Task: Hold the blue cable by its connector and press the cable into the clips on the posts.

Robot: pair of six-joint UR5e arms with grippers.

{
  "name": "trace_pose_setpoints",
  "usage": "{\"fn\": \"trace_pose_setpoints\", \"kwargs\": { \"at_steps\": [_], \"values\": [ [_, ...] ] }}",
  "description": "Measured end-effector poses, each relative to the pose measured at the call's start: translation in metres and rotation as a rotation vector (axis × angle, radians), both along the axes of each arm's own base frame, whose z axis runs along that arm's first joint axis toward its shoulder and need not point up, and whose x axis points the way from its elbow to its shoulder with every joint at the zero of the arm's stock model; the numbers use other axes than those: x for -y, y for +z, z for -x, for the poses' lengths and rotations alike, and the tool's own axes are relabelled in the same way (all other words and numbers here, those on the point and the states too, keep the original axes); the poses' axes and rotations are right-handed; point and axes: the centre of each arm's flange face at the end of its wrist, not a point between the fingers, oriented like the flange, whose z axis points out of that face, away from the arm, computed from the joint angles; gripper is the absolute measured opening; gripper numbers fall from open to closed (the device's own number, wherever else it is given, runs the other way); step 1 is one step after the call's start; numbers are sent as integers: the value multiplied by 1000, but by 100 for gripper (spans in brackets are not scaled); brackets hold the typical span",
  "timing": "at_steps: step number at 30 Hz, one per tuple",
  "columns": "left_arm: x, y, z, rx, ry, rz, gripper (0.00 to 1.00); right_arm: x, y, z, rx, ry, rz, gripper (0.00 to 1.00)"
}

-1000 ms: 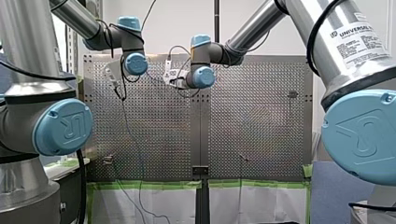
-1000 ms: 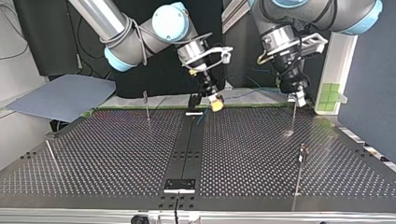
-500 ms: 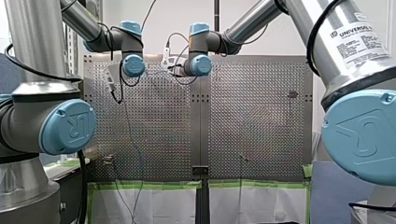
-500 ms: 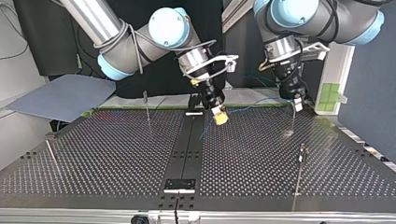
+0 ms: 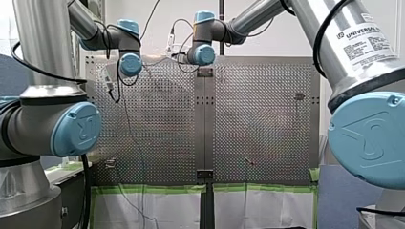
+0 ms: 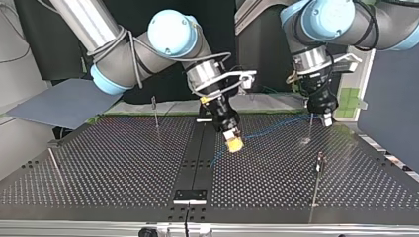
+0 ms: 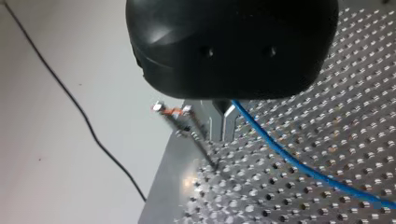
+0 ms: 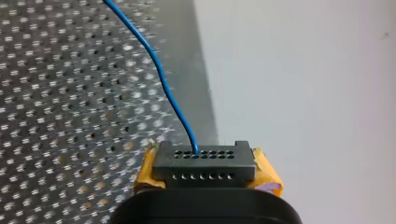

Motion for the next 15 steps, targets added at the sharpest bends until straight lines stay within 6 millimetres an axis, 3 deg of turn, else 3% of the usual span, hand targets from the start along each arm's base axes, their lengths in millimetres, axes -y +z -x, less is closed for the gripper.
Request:
{"fn": "trace_pose_setpoints", "kwargs": {
  "at_steps": [15],
  "values": [
    [-28,44,-33,30,-2,20,0,8,5,4,5,-23,-3,0]
  ]
}}
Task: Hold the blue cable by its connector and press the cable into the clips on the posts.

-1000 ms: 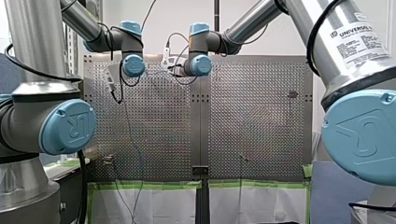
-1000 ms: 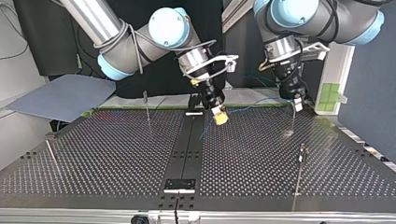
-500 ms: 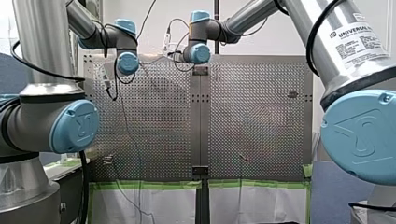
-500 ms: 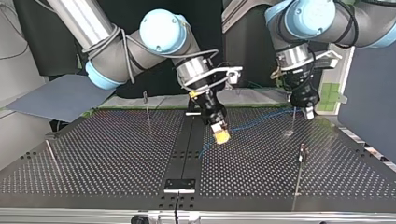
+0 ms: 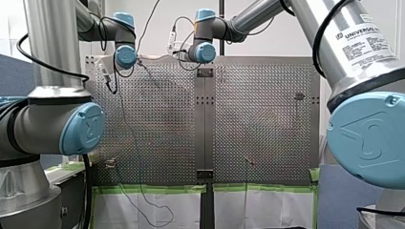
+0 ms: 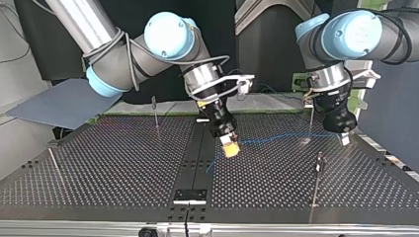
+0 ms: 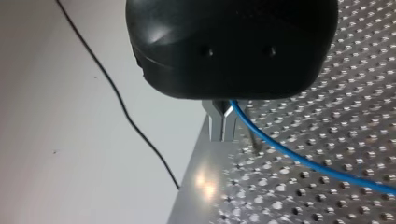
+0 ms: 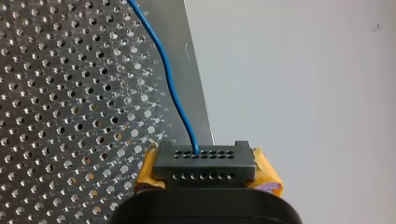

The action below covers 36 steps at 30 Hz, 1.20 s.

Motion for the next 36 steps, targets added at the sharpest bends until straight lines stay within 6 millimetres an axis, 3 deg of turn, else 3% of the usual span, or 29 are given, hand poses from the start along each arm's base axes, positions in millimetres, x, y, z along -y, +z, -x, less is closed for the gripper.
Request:
{"fn": "trace_pose_setpoints", "kwargs": {
  "at_steps": [10,20,29,36],
  "values": [
    [-9,13,-29,21,-32,-4,0,6,-1,4,-4,-14,-5,0],
    [-27,10,-33,14,5,15,0,8,-2,6,-11,-18,-8,0],
    [-30,7,-33,5,7,14,0,12,-3,8,-14,-25,-10,0],
    [-30,-4,-49,3,-31,12,0,19,-4,12,-16,-37,-11,0]
  ]
}}
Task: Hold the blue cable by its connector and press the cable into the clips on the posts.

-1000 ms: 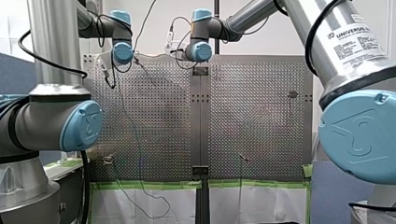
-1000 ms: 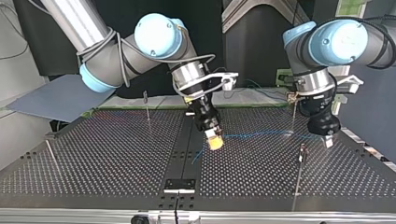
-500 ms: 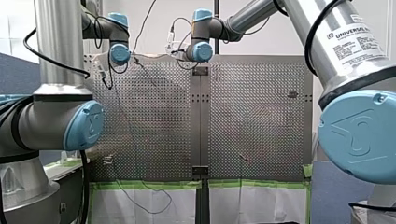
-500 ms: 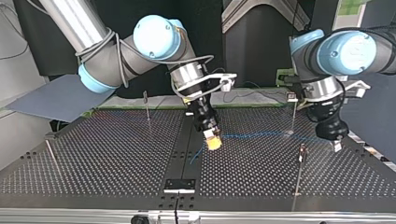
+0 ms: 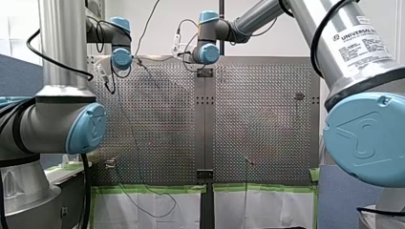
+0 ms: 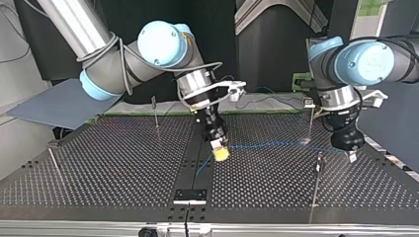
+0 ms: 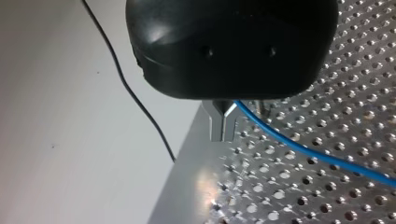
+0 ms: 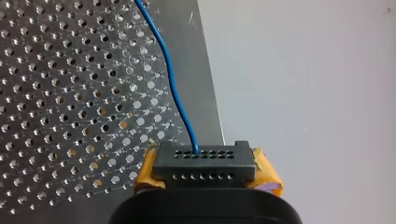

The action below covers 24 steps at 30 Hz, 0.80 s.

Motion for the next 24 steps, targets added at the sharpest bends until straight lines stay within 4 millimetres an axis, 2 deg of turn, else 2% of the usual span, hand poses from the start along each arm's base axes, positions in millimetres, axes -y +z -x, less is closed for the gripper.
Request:
{"fn": "trace_pose_setpoints", "kwargs": {
  "at_steps": [7,18,24],
  "values": [
    [-6,-2,-16,10,-29,-4,0,6,0,4,0,-10,0,0],
    [-20,4,-23,25,-27,-3,0,18,-1,10,2,-28,-1,0],
    [-25,6,-40,20,-48,-4,0,27,-1,16,3,-43,-1,0]
  ]
}}
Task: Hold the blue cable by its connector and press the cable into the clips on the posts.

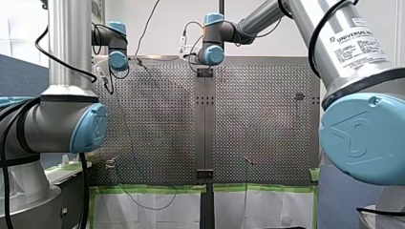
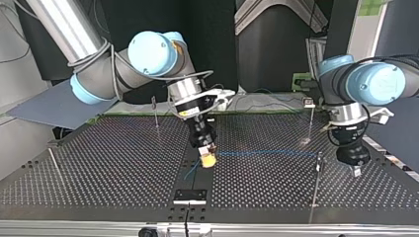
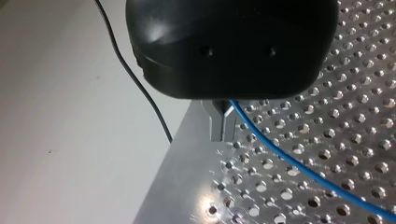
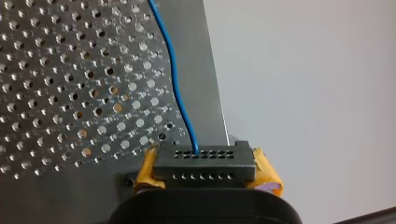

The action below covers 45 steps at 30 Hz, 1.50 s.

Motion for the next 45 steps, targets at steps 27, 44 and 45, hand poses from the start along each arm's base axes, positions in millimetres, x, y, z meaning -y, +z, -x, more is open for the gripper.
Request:
{"fn": "trace_pose_setpoints", "kwargs": {
  "at_steps": [27,44,45],
  "values": [
    [-23,18,-39,33,-46,30,0,59,-1,26,23,-30,0,0],
    [-24,17,-52,27,-75,32,0,78,8,25,48,-9,10,0],
    [-23,15,-54,21,-79,31,0,79,8,24,49,-7,8,0]
  ]
}}
